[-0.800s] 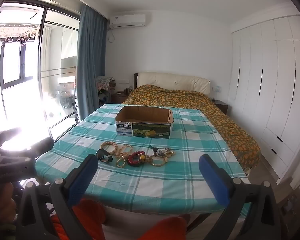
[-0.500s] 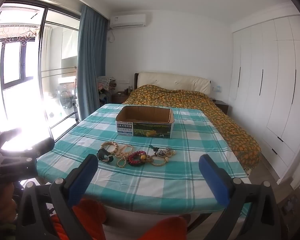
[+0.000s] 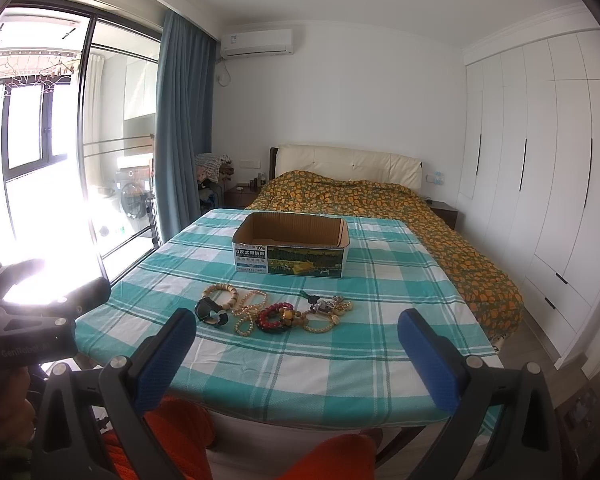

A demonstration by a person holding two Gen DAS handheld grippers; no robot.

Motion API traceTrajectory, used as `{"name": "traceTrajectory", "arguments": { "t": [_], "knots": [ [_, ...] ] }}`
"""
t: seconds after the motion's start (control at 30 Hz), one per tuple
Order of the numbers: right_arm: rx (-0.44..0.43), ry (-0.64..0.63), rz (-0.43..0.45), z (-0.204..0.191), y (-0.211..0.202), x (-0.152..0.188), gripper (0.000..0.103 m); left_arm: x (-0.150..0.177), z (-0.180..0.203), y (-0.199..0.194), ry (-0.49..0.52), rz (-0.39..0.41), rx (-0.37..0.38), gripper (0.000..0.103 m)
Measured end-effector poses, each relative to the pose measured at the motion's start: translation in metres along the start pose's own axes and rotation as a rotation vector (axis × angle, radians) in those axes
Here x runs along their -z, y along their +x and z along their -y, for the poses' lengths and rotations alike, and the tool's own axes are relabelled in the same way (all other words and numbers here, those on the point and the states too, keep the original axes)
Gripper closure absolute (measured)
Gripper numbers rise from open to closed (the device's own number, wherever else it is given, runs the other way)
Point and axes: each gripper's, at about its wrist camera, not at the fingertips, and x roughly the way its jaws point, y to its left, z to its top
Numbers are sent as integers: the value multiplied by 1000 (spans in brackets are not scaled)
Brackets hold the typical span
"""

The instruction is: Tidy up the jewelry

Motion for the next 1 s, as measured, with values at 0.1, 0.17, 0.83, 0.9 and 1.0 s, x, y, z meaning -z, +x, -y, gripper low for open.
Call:
{"name": "traceTrajectory", "arguments": {
  "t": [0.1,0.17,0.83,0.9,1.0],
  "knots": [
    [1,1,2,0,0,0,0,1,-2,0,-1,-2,1,0],
    [1,1,2,0,0,0,0,1,0,0,-1,-1,0,0],
    [0,2,3,-2,1,1,0,0,0,0,-2,0,0,0],
    [0,2,4,-2,1,1,0,1,0,-1,-2,0,0,0],
    [-1,2,3,-1,1,1,0,1,0,-1,-1,0,1,0]
  ]
}}
